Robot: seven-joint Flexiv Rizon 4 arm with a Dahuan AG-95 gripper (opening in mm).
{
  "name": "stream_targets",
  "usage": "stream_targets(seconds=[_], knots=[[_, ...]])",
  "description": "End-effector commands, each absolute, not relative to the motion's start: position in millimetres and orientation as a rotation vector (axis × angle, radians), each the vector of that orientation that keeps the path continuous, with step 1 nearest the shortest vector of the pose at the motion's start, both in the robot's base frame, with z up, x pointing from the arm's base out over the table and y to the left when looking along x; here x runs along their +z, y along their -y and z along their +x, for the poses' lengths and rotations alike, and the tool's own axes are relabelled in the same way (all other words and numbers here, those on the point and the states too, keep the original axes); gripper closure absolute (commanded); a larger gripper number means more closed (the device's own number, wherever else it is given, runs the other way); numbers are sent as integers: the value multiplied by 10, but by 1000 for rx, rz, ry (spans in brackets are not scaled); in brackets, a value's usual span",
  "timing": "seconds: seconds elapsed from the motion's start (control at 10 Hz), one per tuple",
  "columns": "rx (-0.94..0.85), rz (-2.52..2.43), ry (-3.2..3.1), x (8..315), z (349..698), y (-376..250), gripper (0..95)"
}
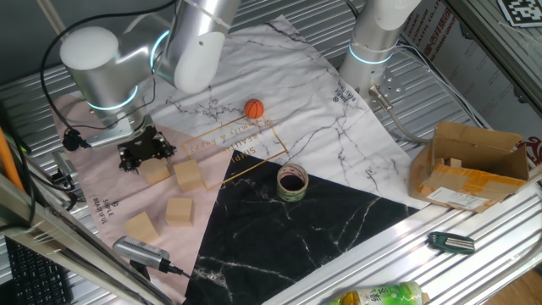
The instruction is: Stack the blocks into a pyramid shape
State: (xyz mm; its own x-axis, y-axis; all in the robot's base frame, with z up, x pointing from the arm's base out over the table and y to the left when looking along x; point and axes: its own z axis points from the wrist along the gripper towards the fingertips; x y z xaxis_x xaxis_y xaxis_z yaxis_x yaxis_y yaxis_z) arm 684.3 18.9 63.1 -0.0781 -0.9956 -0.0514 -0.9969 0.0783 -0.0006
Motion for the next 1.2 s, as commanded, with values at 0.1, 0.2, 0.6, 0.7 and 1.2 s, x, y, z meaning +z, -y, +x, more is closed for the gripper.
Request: stream_targets(seconds=[0.1, 0.2, 0.6, 0.7, 1.2], knots=[[46, -2103, -2295, 683, 6822, -196, 190], [41, -2091, -2317, 736, 6801, -216, 190], [17, -1973, -2430, 993, 6690, -337, 190], [27, -1894, -2483, 998, 6664, -309, 190], [6, -841, -3020, 1151, 6565, -211, 190]])
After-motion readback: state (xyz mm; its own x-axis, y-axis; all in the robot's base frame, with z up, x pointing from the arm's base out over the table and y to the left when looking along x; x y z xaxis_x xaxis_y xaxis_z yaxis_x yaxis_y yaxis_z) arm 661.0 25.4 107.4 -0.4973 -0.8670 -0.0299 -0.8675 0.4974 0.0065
